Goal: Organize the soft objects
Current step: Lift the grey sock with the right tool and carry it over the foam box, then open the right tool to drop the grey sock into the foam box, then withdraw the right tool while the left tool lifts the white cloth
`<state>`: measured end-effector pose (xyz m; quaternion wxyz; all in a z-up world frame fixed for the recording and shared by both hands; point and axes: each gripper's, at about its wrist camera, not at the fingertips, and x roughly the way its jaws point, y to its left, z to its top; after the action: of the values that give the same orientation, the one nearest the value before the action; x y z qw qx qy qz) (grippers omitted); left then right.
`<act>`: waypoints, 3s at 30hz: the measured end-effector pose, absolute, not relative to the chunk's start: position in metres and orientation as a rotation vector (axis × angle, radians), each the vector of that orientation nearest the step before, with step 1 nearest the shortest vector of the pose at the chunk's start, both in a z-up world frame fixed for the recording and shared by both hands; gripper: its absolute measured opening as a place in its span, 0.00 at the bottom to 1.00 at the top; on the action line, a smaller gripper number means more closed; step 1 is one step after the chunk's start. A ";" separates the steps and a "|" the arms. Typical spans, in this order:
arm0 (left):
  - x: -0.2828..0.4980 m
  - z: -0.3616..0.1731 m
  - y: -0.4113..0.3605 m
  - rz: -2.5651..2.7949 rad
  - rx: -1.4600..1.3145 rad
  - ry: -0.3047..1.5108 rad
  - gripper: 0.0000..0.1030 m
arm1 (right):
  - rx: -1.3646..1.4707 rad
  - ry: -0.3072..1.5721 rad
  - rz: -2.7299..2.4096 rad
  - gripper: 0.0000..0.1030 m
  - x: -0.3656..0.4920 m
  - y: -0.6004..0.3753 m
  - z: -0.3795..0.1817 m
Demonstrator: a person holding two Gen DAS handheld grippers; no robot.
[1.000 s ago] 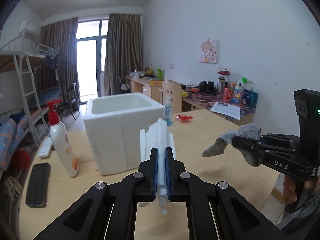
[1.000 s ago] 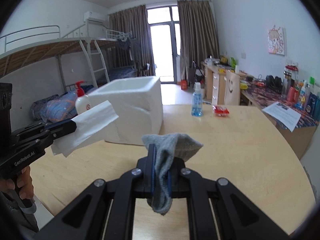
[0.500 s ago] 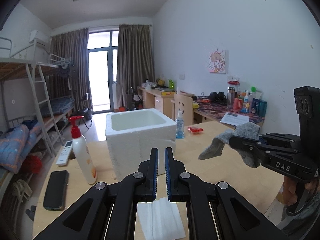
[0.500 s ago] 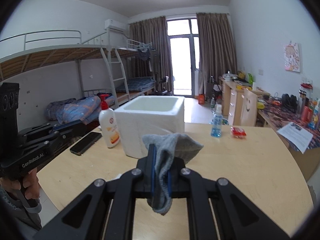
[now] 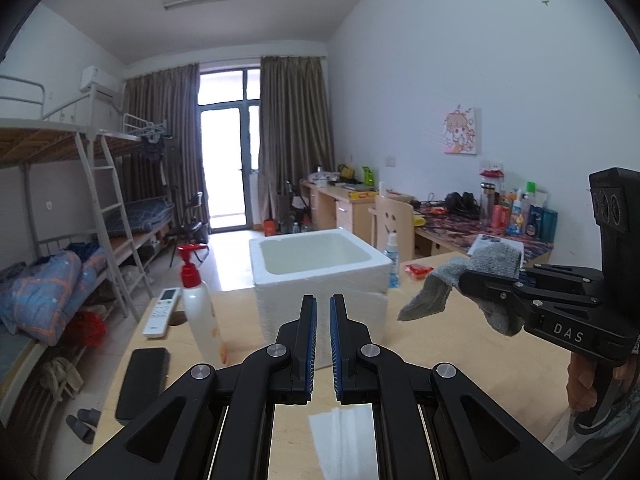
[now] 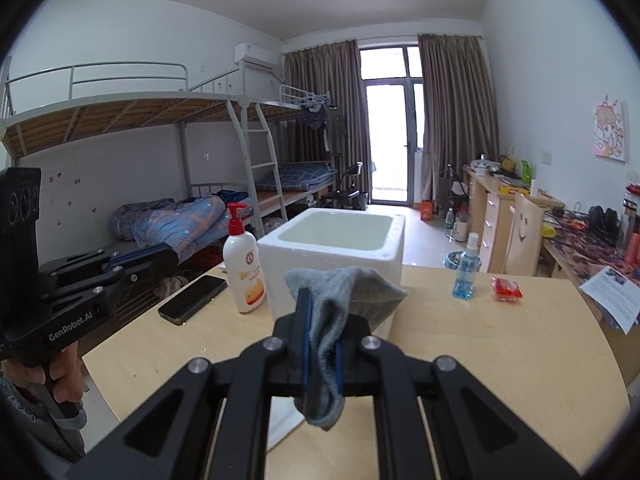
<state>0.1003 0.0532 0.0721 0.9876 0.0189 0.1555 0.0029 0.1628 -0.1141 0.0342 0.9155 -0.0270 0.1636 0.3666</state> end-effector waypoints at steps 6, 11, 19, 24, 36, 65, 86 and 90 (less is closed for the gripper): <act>0.104 0.081 0.064 0.031 0.031 0.293 0.07 | -0.068 0.321 0.764 0.11 0.164 -0.106 0.046; 0.109 0.090 0.072 0.049 0.032 0.279 0.07 | -0.083 0.316 0.758 0.11 0.167 -0.098 0.056; 0.122 0.106 0.079 0.073 0.035 0.266 0.07 | -0.104 0.316 0.761 0.11 0.177 -0.083 0.070; 0.131 0.115 0.082 0.069 0.032 0.254 0.07 | -0.118 0.282 0.764 0.12 0.180 -0.075 0.082; 0.156 0.120 0.084 0.032 0.027 0.272 0.07 | -0.152 0.266 0.742 0.11 0.205 -0.058 0.096; 0.172 -0.004 0.048 -0.019 -0.043 0.695 0.67 | -0.172 0.361 0.770 0.11 0.285 -0.027 0.083; 0.184 -0.052 0.046 -0.045 -0.091 0.841 0.67 | -0.204 0.494 0.798 0.58 0.323 0.002 0.057; 0.186 -0.056 0.044 -0.040 -0.080 0.858 0.67 | -0.202 0.481 0.794 0.65 0.320 0.000 0.059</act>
<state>0.1856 0.0443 -0.0555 0.9084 -0.0386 0.4159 -0.0193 0.3196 -0.0002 0.0587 0.8892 -0.0971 0.2315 0.3824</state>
